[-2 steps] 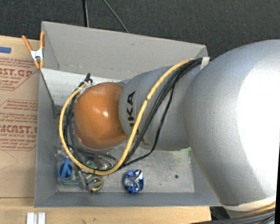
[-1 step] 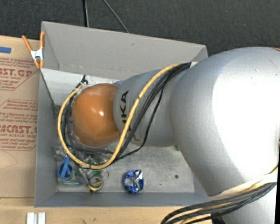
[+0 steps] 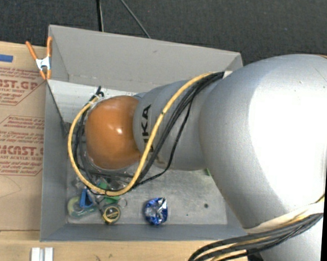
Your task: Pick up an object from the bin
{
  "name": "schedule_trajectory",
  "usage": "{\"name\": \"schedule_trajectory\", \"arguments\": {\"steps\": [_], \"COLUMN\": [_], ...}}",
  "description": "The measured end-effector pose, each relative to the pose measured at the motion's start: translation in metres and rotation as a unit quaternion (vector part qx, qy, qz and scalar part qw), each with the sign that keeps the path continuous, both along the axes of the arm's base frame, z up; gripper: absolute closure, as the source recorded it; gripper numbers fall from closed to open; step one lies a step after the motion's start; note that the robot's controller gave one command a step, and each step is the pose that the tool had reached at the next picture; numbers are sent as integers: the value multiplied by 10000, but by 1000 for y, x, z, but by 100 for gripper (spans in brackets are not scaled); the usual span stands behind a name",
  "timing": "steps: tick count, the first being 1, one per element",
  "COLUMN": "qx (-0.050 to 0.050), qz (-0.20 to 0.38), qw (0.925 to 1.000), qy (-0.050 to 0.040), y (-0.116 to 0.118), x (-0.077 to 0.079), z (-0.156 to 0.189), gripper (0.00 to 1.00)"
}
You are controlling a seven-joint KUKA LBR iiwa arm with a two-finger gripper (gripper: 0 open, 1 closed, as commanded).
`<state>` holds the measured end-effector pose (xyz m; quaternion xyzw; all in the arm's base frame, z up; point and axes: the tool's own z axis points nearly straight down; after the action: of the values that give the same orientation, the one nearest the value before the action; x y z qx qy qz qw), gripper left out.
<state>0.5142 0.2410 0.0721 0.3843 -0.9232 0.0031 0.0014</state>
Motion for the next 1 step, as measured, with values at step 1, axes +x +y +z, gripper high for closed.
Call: {"name": "schedule_trajectory", "arguments": {"steps": [1], "qx": [57], "qz": [27], "qw": [10000], "qy": [-59], "y": [-17], "x": [26], "z": [117], "gripper": [100]}}
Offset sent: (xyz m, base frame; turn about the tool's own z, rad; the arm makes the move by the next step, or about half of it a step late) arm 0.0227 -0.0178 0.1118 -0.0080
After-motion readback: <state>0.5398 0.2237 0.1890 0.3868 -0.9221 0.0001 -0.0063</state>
